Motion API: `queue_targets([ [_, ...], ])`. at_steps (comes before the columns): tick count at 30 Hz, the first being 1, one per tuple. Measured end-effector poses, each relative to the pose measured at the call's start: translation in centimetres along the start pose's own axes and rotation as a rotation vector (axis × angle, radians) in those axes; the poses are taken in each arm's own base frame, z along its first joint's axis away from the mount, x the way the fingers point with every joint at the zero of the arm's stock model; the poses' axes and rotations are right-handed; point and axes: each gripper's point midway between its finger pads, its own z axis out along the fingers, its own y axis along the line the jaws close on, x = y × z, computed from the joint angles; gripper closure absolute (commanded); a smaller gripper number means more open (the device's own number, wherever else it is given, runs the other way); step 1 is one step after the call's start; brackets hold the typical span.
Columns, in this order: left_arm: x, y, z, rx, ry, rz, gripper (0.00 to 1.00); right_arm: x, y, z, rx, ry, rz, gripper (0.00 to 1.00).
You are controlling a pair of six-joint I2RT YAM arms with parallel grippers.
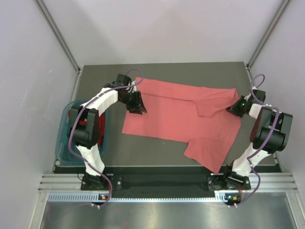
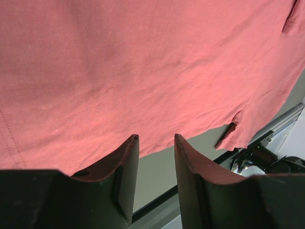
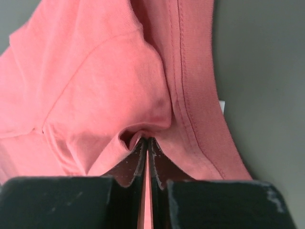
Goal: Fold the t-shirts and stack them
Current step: Fold the tshirt
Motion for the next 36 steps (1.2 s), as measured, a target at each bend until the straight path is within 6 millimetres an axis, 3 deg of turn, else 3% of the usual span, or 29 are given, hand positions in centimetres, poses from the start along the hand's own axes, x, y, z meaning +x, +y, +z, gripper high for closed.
queue_targets([
  [8,0.0,0.0,0.0,0.0,0.001,0.0,0.59,1.2,0.3,-2.4,0.079,0.109,0.094,1.0],
  [17,0.2,0.1,0.2,0.001,0.006,-0.002,0.59,4.7,-0.1,-4.8,0.171,0.277,0.202,1.0],
  [31,0.2,0.3,0.1,0.006,0.007,0.007,0.59,5.0,-1.3,-6.5,0.294,0.318,0.191,1.0],
  [36,0.1,0.4,0.0,0.006,0.005,0.009,0.59,4.9,-1.9,-6.6,0.315,0.314,0.15,0.9],
])
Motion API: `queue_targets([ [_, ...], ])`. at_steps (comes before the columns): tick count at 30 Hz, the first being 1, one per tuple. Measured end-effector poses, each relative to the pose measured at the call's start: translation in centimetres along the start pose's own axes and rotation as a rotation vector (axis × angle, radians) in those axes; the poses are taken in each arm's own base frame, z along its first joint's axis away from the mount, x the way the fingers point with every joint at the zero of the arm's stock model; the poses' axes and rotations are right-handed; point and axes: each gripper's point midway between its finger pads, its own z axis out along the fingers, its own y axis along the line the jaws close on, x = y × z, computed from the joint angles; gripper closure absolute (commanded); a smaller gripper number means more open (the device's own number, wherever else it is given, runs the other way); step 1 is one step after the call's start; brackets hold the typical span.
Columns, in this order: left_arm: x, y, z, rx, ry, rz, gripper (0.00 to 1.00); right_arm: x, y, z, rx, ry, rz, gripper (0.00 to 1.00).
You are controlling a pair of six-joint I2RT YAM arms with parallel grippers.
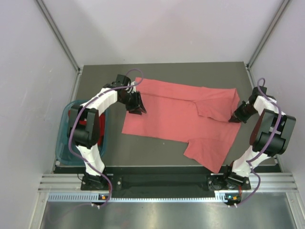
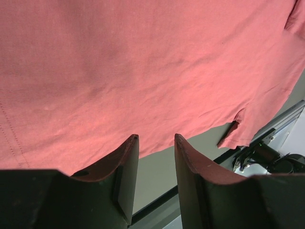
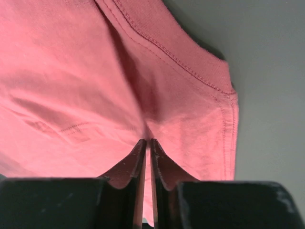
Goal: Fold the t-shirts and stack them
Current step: Fold the tshirt
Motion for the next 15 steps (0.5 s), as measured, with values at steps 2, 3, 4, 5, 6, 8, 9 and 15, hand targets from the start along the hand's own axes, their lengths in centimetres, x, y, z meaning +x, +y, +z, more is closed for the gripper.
queue_targets([
  [2,0.0,0.0,0.0,0.0,0.0,-0.001,0.59,0.1,-0.2,0.0,0.007,0.004,-0.02,0.84],
  [3,0.0,0.0,0.0,0.0,-0.001,-0.001,0.59,0.2,-0.3,-0.1,0.019,0.007,-0.034,0.81],
  [4,0.0,0.0,0.0,0.0,0.0,-0.001,0.59,0.1,-0.3,-0.3,0.034,0.005,-0.056,0.72],
  [5,0.0,0.0,0.0,0.0,0.0,-0.001,0.59,-0.1,-0.2,-0.5,0.055,-0.004,-0.088,0.68],
  [6,0.0,0.0,0.0,0.001,0.0,-0.001,0.59,-0.4,0.2,-0.9,0.07,-0.018,-0.125,0.66],
  [8,0.0,0.0,0.0,0.003,0.001,-0.001,0.59,-1.1,1.9,-1.6,0.091,-0.064,-0.224,0.64],
  [9,0.0,0.0,0.0,0.004,0.002,-0.001,0.59,-1.4,3.0,-1.9,0.088,-0.085,-0.271,0.63],
  [15,0.0,-0.1,0.0,0.006,0.002,-0.002,0.59,1.7,11.5,-1.7,0.007,-0.141,-0.588,0.7],
])
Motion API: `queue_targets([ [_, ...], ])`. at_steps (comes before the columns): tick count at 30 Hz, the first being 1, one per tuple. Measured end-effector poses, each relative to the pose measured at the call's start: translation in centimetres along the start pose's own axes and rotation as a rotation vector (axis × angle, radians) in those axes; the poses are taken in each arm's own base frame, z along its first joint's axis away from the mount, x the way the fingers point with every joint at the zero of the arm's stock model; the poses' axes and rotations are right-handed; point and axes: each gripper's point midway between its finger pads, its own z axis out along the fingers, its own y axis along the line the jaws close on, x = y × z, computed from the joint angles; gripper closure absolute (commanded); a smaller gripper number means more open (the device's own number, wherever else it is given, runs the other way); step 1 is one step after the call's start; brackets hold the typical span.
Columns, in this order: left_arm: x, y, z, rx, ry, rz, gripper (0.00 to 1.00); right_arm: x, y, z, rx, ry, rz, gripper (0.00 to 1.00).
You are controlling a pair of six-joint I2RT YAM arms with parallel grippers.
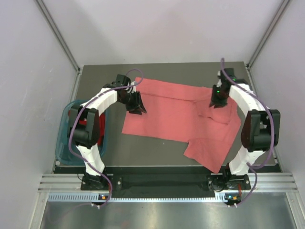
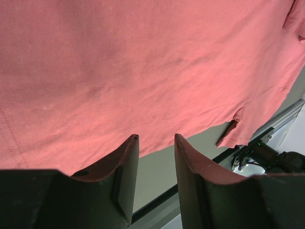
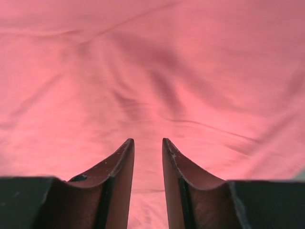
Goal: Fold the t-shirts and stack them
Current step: Fold the tshirt
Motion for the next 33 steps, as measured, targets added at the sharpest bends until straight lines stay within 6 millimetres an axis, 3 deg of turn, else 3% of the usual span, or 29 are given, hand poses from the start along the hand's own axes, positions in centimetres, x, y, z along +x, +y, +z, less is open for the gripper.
queue_targets([
  [4,0.0,0.0,0.0,-0.001,0.001,0.0,0.59,0.8,5.0,1.9,-0.049,0.035,-0.13,0.67],
  [8,0.1,0.1,0.0,-0.003,0.004,-0.003,0.59,1.7,6.5,4.1,-0.037,0.083,-0.181,0.65],
  [14,0.2,0.1,0.0,-0.003,0.006,-0.003,0.59,3.1,6.4,5.9,0.012,0.129,-0.211,0.64],
  [21,0.2,0.1,0.0,-0.003,0.006,-0.003,0.59,3.4,6.5,6.2,0.041,0.128,-0.251,0.67],
  [29,0.2,0.1,0.0,-0.003,0.006,-0.003,0.59,3.8,5.9,7.1,0.079,0.143,-0.257,0.75],
  [33,0.1,0.1,0.0,-0.003,0.006,-0.003,0.59,3.7,5.6,7.3,0.097,0.142,-0.26,0.88],
])
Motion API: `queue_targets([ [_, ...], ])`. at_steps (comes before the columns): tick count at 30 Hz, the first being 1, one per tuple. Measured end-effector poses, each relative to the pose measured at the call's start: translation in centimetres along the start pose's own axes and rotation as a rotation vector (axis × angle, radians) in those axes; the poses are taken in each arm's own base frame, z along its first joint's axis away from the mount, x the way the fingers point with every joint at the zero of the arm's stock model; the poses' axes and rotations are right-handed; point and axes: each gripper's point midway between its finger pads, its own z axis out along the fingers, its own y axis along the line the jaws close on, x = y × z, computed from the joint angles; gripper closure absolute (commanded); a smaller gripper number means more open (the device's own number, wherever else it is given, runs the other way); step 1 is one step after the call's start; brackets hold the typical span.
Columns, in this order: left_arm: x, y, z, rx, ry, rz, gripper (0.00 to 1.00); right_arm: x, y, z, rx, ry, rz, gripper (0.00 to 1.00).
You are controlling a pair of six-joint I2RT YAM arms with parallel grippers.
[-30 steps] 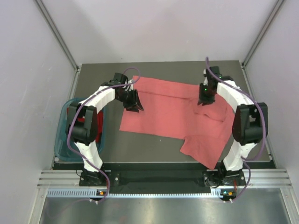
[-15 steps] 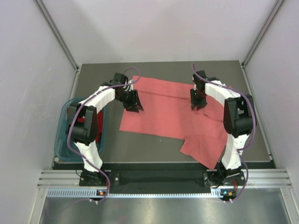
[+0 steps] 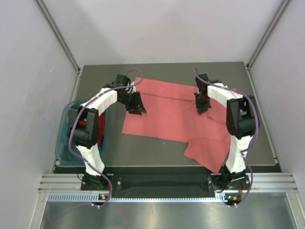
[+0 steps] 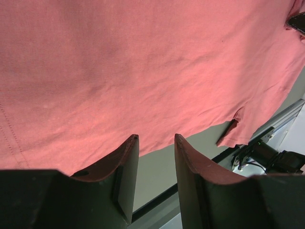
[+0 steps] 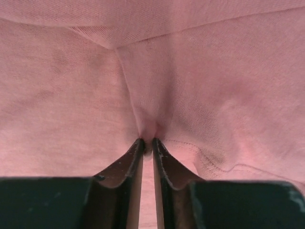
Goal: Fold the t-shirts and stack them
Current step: Fold the tshirt
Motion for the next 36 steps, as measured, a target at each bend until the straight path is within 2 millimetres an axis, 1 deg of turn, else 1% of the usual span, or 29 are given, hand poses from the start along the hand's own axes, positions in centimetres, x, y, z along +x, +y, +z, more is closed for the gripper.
queue_targets([
  [4,-0.1,0.0,0.0,0.0,-0.001,-0.001,0.59,0.0,0.0,0.0,0.001,0.001,0.003,0.99],
  [7,-0.1,0.1,-0.1,-0.001,-0.002,-0.003,0.59,0.0,0.2,-0.3,-0.008,0.009,0.009,1.0],
  [12,-0.2,0.2,-0.1,-0.001,-0.004,-0.005,0.59,-1.0,1.2,-1.9,-0.057,0.008,0.013,0.98],
  [15,-0.2,0.2,-0.1,-0.001,-0.005,-0.005,0.59,-0.9,1.8,-2.3,-0.093,0.019,0.018,0.89],
  [16,-0.2,0.2,-0.1,-0.001,-0.004,-0.004,0.59,-0.7,2.0,-2.4,-0.106,0.03,0.024,0.81],
  [20,-0.2,0.3,-0.2,-0.002,-0.006,-0.004,0.59,-0.4,2.4,-2.6,-0.177,0.059,0.068,0.77],
  [22,-0.3,0.3,-0.2,-0.003,-0.008,-0.006,0.58,-0.5,1.9,-2.6,-0.217,0.059,0.118,0.69],
  [23,-0.4,0.3,-0.3,-0.002,-0.011,-0.005,0.57,-0.5,1.3,-2.6,-0.233,0.056,0.153,0.64],
  [24,-0.5,0.2,-0.3,-0.001,-0.013,-0.005,0.57,-0.7,0.3,-2.8,-0.242,0.046,0.198,0.62],
  [25,-0.8,0.0,-0.5,0.001,-0.019,-0.003,0.57,-1.1,-1.2,-3.2,-0.246,0.028,0.247,0.57],
  [26,-1.1,-0.2,-0.6,0.004,-0.027,0.0,0.57,-1.7,-2.4,-3.5,-0.248,0.005,0.283,0.56],
  [28,-2.0,-0.8,-0.9,0.014,-0.048,0.006,0.57,-3.7,-5.9,-4.2,-0.233,-0.079,0.373,0.55],
  [29,-2.6,-1.2,-1.1,0.02,-0.059,0.009,0.57,-4.8,-8.3,-4.6,-0.218,-0.127,0.428,0.55],
  [32,-3.9,-1.8,-1.1,0.033,-0.083,0.015,0.58,-7.2,-13.3,-5.4,-0.176,-0.228,0.532,0.56],
  [34,-4.3,-2.0,-0.9,0.038,-0.088,0.015,0.58,-8.8,-16.3,-5.7,-0.144,-0.281,0.585,0.56],
  [36,-4.3,-1.8,-0.6,0.035,-0.082,0.009,0.58,-10.7,-18.2,-5.5,-0.129,-0.325,0.613,0.57],
])
